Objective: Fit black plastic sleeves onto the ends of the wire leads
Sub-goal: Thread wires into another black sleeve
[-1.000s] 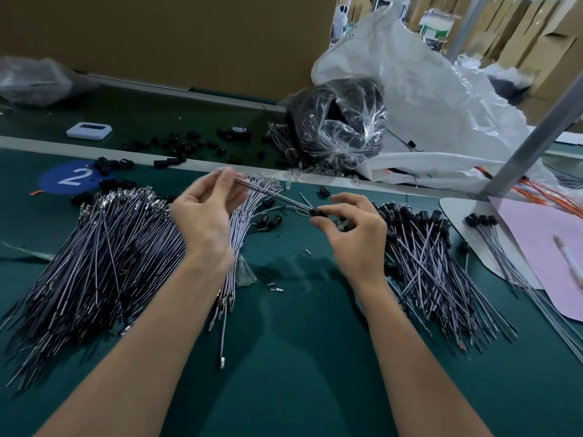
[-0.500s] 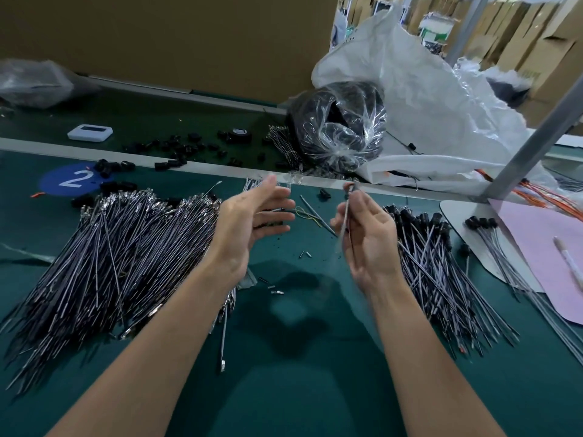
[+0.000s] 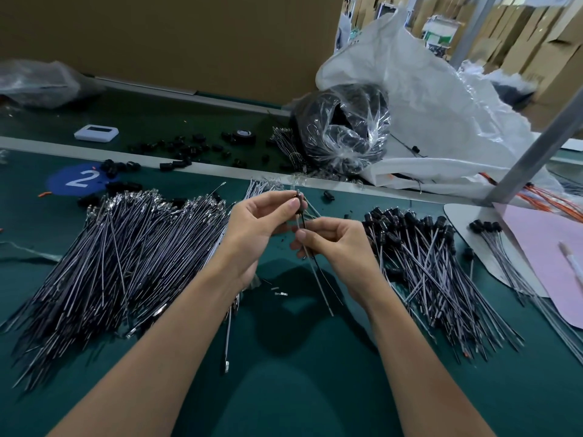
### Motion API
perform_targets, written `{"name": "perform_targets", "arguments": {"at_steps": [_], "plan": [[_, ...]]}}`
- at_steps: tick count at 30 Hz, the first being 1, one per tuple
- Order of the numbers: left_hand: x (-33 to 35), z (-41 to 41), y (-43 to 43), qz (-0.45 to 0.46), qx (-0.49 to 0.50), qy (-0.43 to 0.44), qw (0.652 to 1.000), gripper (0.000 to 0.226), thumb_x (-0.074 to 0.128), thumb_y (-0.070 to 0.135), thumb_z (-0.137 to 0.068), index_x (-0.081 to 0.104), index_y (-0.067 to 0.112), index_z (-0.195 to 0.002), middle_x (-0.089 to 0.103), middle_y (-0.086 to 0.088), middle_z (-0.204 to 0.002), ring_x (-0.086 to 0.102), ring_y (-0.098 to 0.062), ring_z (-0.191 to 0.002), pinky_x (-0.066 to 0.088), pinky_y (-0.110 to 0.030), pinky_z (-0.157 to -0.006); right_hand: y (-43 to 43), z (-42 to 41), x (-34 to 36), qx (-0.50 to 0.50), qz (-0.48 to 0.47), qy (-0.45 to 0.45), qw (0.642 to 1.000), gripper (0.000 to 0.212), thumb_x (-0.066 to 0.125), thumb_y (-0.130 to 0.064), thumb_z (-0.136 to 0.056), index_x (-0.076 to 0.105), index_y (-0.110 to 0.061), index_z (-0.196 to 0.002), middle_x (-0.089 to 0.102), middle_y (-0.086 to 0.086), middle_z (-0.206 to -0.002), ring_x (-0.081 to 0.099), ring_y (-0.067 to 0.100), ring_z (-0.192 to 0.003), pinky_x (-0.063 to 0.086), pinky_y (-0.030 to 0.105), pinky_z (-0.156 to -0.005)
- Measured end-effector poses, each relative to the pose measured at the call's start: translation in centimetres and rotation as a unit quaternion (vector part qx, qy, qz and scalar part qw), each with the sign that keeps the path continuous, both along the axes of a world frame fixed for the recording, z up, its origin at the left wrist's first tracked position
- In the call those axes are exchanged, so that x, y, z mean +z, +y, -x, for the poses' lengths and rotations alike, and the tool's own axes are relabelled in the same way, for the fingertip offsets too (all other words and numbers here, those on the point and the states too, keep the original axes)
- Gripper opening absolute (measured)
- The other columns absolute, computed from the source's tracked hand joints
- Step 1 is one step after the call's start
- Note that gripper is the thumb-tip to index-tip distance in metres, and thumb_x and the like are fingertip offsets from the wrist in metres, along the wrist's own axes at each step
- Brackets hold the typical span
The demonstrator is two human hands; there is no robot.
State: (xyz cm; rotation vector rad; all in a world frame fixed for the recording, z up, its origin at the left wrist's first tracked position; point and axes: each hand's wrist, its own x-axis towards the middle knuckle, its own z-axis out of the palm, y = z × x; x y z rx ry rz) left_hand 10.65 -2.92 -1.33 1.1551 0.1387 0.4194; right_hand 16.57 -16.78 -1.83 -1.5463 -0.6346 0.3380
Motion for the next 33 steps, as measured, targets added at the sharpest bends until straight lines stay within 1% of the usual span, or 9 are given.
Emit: {"name": "perform_targets", "arguments": {"at_steps": [3, 6, 9, 12, 15, 18, 24, 30, 33], "plan": [[-0.2, -0.1, -0.3, -0.038, 0.021, 0.003, 0.999, 0.009, 0.070, 0.012, -0.083, 0.074, 0.016, -0.090, 0.077, -0.002, -0.087, 0.068, -0.010, -0.081, 0.054, -0.021, -0.077, 0.1, 0.1, 0.0, 0.002, -0.003, -0.003, 1.000, 0.011, 0.067, 0.001, -0.086, 0.072, -0.007, -0.081, 0.072, 0.004, -0.065, 0.065, 0.011, -0.055, 0.052, 0.018, -0.058], [-0.1, -0.1, -0.7, -0.063, 0.022, -0.007, 0.998, 0.012, 0.068, 0.004, -0.087, 0.073, 0.013, -0.091, 0.077, -0.001, -0.083, 0.070, -0.009, -0.076, 0.055, -0.018, -0.070, 0.2, 0.2, 0.0, -0.021, -0.033, 0.000, 0.999, 0.013, 0.067, 0.001, -0.087, 0.073, -0.008, -0.081, 0.072, 0.003, -0.063, 0.065, 0.010, -0.054, 0.052, 0.018, -0.058], [-0.2, 0.1, -0.9, -0.086, 0.020, -0.012, 0.996, 0.014, 0.068, 0.002, -0.087, 0.072, 0.015, -0.091, 0.077, -0.001, -0.083, 0.072, -0.009, -0.078, 0.054, -0.017, -0.069, 0.2, 0.0, 0.0, -0.036, -0.047, 0.003, 0.998, 0.013, 0.066, 0.001, -0.087, 0.073, -0.008, -0.081, 0.072, 0.003, -0.064, 0.067, 0.011, -0.056, 0.054, 0.020, -0.059], [0.1, 0.2, -0.9, -0.067, 0.027, -0.013, 0.997, 0.011, 0.071, 0.008, -0.084, 0.073, 0.015, -0.093, 0.077, -0.005, -0.087, 0.072, -0.013, -0.082, 0.055, -0.021, -0.070, 0.3, 0.1, -0.1, -0.032, -0.044, 0.003, 0.999, 0.009, 0.068, 0.000, -0.086, 0.073, -0.006, -0.083, 0.073, 0.004, -0.066, 0.067, 0.011, -0.057, 0.053, 0.019, -0.058], [0.4, 0.3, -0.8, -0.049, 0.052, -0.016, 0.997, 0.021, 0.077, 0.027, -0.069, 0.076, 0.018, -0.088, 0.076, -0.009, -0.093, 0.070, -0.017, -0.088, 0.056, -0.025, -0.075, 0.4, 0.2, -0.1, -0.030, -0.038, 0.002, 0.999, 0.009, 0.069, 0.001, -0.084, 0.072, -0.007, -0.080, 0.072, 0.004, -0.064, 0.067, 0.011, -0.057, 0.054, 0.020, -0.059], [0.5, 0.3, -0.8, -0.031, 0.064, -0.013, 0.997, 0.022, 0.078, 0.027, -0.063, 0.076, 0.017, -0.083, 0.076, -0.009, -0.090, 0.068, -0.017, -0.086, 0.055, -0.023, -0.073, 0.5, 0.3, -0.1, -0.030, -0.037, 0.001, 0.999, 0.012, 0.069, 0.002, -0.084, 0.071, -0.008, -0.077, 0.072, 0.004, -0.064, 0.067, 0.012, -0.056, 0.053, 0.020, -0.059], [0.5, 0.3, -0.6, -0.034, 0.069, -0.009, 0.997, 0.006, 0.070, 0.008, -0.084, 0.073, 0.013, -0.087, 0.077, -0.002, -0.087, 0.069, -0.012, -0.085, 0.052, -0.027, -0.077, 0.4, 0.3, -0.2, -0.039, -0.018, -0.030, 0.999, 0.012, 0.068, -0.003, -0.087, 0.073, -0.012, -0.080, 0.074, 0.003, -0.069, 0.069, 0.014, -0.063, 0.057, 0.024, -0.068], [0.8, 0.6, -0.5, 0.008, 0.058, -0.020, 0.998, 0.016, 0.078, 0.025, -0.063, 0.074, 0.018, -0.077, 0.076, -0.005, -0.087, 0.067, -0.015, -0.083, 0.051, -0.027, -0.077, 0.4, 0.4, -0.1, -0.045, -0.029, -0.063, 0.997, 0.012, 0.065, -0.001, -0.089, 0.073, -0.009, -0.085, 0.074, 0.003, -0.071, 0.069, 0.013, -0.063, 0.056, 0.024, -0.068], [0.9, 0.5, -0.3, 0.021, 0.047, -0.028, 0.998, 0.019, 0.079, 0.025, -0.059, 0.072, 0.018, -0.076, 0.076, -0.006, -0.086, 0.068, -0.015, -0.081, 0.052, -0.026, -0.076, 0.4, 0.5, -0.1, -0.038, -0.038, -0.063, 0.997, 0.012, 0.064, 0.001, -0.089, 0.073, -0.007, -0.087, 0.074, 0.004, -0.071, 0.069, 0.013, -0.064, 0.057, 0.024, -0.069]]}}
